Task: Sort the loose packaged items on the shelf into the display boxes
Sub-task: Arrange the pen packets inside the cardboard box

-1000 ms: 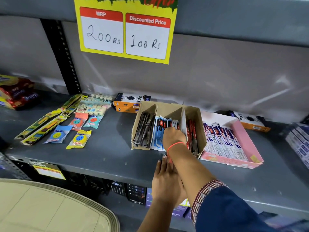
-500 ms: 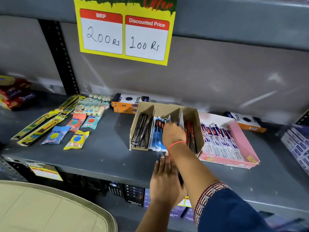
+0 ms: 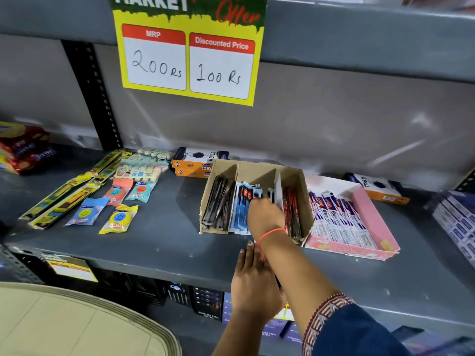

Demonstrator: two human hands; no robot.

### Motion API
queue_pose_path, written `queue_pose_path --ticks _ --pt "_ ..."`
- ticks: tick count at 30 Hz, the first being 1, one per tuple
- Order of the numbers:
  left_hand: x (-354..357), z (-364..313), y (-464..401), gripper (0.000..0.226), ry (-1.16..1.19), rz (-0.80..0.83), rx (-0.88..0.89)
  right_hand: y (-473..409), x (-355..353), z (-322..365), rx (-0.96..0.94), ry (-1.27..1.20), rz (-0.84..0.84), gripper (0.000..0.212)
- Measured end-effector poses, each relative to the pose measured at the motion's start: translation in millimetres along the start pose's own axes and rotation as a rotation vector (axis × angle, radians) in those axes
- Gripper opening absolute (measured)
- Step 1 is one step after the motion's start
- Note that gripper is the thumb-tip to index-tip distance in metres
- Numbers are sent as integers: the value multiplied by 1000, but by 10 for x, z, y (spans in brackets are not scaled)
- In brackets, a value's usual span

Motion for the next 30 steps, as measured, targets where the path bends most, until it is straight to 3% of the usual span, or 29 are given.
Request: queue_pose_path --ticks 8,15,20,24,26,29,30 --pt "-96 -26 12 53 174 -58 39 312 222 86 -72 44 249 34" --pt "-202 -51 18 37 203 -109 79 339 310 90 -40 13 230 33" --pt "-262 -38 8 49 202 -125 70 290 348 72 -30 53 177 34" --pt "-221 -56 -3 47 183 -62 71 258 342 42 -10 53 125 34" --pt "-166 -41 -10 34 187 -32 58 273 336 49 0 46 90 35" --pt "120 26 -30 39 88 169 -31 306 367 182 -46 17 69 45" --pt "217 35 -32 39 42 169 -23 312 394 259 -93 1 80 49"
Point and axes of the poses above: each hand's wrist, its own y-axis away from the middle knuckle, its own x-axis out of the palm, z = x × y, the point moved 10 cm from there along -y, towards the middle knuckle, and after that the axes turned 13 degrees about -x, right-handed, at the moved point
